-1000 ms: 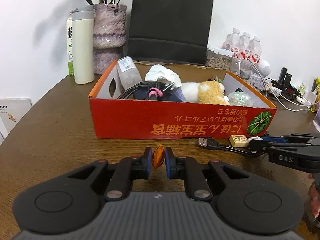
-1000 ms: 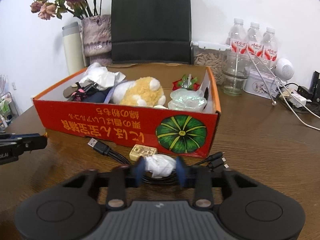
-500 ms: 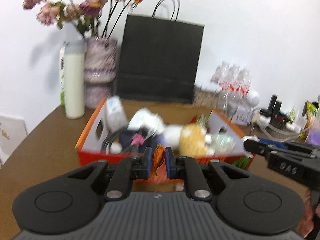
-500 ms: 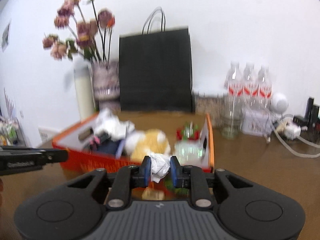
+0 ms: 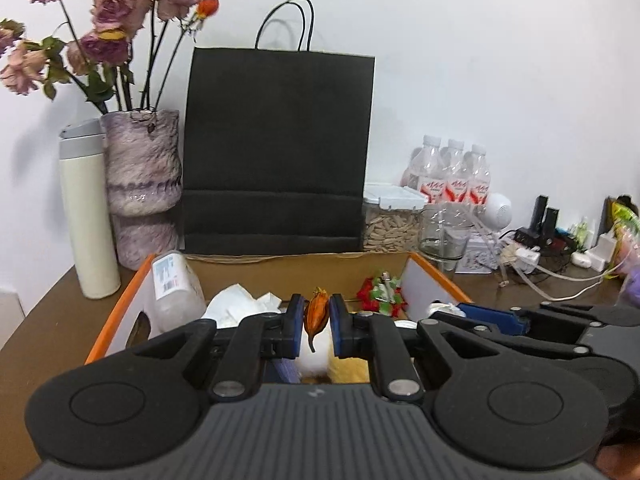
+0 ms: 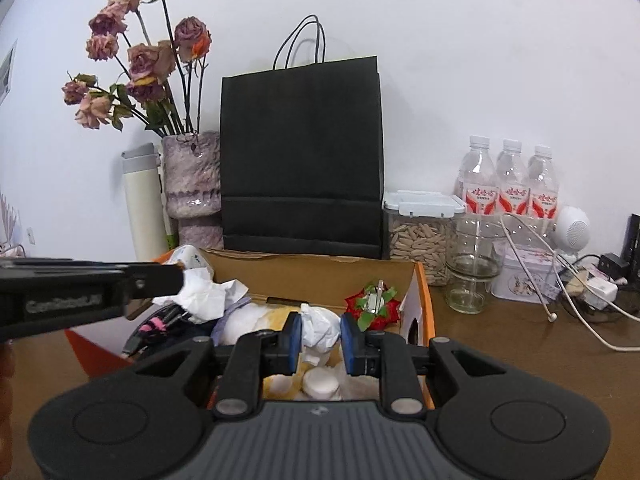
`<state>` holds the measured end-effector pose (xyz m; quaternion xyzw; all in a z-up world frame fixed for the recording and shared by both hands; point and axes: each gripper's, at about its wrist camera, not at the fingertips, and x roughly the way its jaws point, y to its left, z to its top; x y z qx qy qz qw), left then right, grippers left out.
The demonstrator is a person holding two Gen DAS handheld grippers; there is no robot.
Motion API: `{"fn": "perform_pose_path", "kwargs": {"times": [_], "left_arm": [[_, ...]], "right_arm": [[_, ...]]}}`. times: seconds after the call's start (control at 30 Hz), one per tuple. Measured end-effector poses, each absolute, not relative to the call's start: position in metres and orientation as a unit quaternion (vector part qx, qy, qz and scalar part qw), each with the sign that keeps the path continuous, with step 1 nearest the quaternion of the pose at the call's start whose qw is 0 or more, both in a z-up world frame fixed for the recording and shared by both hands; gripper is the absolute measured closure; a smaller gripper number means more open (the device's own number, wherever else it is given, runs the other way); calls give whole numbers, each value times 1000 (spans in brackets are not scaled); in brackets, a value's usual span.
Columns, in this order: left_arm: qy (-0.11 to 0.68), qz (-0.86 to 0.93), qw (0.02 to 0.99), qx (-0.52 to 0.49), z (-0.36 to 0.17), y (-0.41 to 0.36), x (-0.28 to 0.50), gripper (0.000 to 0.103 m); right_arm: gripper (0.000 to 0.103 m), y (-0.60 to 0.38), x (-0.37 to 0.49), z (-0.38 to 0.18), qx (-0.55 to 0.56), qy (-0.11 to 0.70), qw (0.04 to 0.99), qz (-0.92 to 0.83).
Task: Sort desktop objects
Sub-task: 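Carry the candy and tissue ball into the box and open both tools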
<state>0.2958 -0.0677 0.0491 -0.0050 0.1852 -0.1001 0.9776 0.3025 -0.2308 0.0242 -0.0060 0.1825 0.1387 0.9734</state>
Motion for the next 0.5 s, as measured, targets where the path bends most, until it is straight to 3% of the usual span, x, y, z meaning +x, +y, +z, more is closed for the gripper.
{"fn": "perform_pose_path", "kwargs": {"times": [0.5], "left_arm": [[198, -100, 974, 32, 9, -71, 324, 89]], "right_arm": [[84, -233, 321, -5, -2, 189, 971, 144]]}}
